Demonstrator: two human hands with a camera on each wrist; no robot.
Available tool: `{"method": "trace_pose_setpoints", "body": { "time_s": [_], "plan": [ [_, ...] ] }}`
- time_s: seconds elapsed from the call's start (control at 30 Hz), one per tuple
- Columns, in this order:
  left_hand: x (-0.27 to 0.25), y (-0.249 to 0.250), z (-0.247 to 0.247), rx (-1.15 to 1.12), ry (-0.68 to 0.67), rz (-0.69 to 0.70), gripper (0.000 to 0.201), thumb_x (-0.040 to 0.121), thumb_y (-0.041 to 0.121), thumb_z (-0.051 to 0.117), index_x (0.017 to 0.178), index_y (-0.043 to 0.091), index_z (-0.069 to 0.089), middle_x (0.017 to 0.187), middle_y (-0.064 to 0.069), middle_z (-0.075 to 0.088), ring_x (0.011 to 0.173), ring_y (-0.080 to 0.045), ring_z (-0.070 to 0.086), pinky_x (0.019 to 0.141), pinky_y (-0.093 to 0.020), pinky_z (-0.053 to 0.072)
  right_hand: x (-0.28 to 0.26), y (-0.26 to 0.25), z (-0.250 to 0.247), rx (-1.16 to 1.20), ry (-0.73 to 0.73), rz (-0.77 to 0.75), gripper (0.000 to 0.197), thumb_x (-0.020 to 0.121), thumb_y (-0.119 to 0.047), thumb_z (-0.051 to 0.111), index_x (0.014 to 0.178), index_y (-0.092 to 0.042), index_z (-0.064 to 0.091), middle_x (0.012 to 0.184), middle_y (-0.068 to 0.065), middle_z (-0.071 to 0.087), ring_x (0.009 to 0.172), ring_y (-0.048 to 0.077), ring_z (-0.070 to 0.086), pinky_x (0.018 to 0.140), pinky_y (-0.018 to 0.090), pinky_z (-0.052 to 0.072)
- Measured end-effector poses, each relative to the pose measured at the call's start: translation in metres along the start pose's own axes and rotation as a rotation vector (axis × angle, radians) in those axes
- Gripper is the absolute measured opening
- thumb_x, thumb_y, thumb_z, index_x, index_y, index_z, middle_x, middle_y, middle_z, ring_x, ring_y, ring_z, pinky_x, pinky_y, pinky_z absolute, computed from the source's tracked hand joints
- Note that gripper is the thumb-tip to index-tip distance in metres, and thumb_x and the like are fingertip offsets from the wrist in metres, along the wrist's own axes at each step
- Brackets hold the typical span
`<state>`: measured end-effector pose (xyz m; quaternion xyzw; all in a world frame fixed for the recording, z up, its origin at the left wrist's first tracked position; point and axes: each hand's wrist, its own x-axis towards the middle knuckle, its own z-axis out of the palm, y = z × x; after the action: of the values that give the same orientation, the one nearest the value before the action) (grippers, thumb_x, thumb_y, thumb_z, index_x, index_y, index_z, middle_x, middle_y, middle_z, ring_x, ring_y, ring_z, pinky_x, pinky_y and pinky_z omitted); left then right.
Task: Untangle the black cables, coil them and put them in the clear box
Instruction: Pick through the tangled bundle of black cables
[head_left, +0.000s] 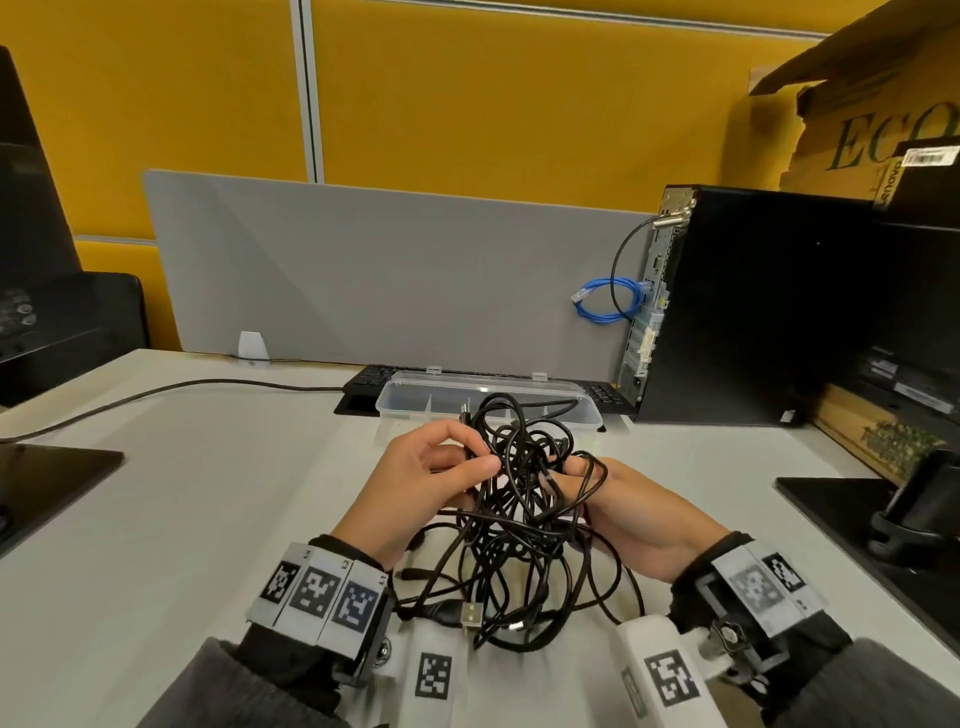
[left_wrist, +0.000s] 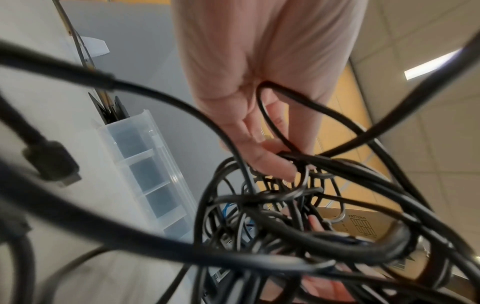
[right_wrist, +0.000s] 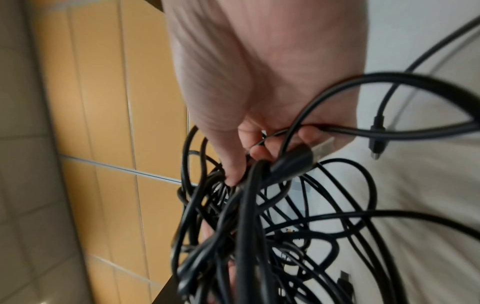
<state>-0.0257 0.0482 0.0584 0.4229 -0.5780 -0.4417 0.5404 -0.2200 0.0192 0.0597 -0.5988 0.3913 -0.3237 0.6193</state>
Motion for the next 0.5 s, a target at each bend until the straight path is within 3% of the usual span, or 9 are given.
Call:
{"method": "trace_pose_setpoints", "body": {
  "time_s": [0.17,0.27,0.33,0.4,0.5],
  "plan": [
    [0.000,-0.002,-0.001,0.075,0.080,0.028,0.009,0.075,0.015,0.073,0.073,0.019,0.066,0.073,0.003,0.060,0.057,-0.005,0.054,0.051,-0.019,0.048,0.001,0.001,0.001,0.026,-0.018,0.010,0.046,0.079,-0.031,0.065,0.117,-0.005,0.062,0.109,0.020,0.062,0.095,0.030,0.051,0.083,0.044,0.034],
    [0.003,-0.005,-0.003,0.253,0.163,0.113,0.008,0.073,0.026,0.075,0.073,0.033,0.070,0.078,0.010,0.054,0.059,-0.004,0.044,0.064,-0.012,0.044,0.000,-0.003,0.002,-0.017,-0.007,-0.019,0.039,0.081,-0.028,0.067,0.115,-0.008,0.064,0.105,0.012,0.065,0.092,0.022,0.055,0.082,0.035,0.042],
    [0.004,-0.006,-0.003,0.368,0.213,0.195,0.014,0.075,0.025,0.074,0.077,0.038,0.068,0.078,0.008,0.044,0.061,-0.001,0.040,0.067,-0.005,0.038,-0.001,-0.007,0.003,-0.091,0.023,-0.051,0.033,0.081,-0.028,0.064,0.110,-0.013,0.067,0.100,0.003,0.068,0.090,0.016,0.056,0.083,0.032,0.042],
    [0.004,-0.004,-0.002,0.427,0.234,0.271,0.020,0.077,0.020,0.073,0.079,0.039,0.066,0.074,0.006,0.041,0.061,0.001,0.040,0.064,-0.006,0.036,-0.001,-0.010,0.005,-0.162,0.070,-0.074,0.024,0.085,-0.023,0.062,0.107,-0.017,0.069,0.098,-0.002,0.069,0.092,0.013,0.056,0.087,0.033,0.041],
    [0.005,-0.004,-0.001,0.409,0.261,0.326,0.024,0.077,0.013,0.073,0.075,0.036,0.067,0.069,0.003,0.047,0.059,-0.002,0.043,0.059,-0.009,0.036,-0.002,-0.012,0.008,-0.219,0.113,-0.111,0.022,0.088,-0.020,0.060,0.107,-0.022,0.068,0.104,0.003,0.070,0.095,0.015,0.056,0.091,0.041,0.043]
  ]
}}
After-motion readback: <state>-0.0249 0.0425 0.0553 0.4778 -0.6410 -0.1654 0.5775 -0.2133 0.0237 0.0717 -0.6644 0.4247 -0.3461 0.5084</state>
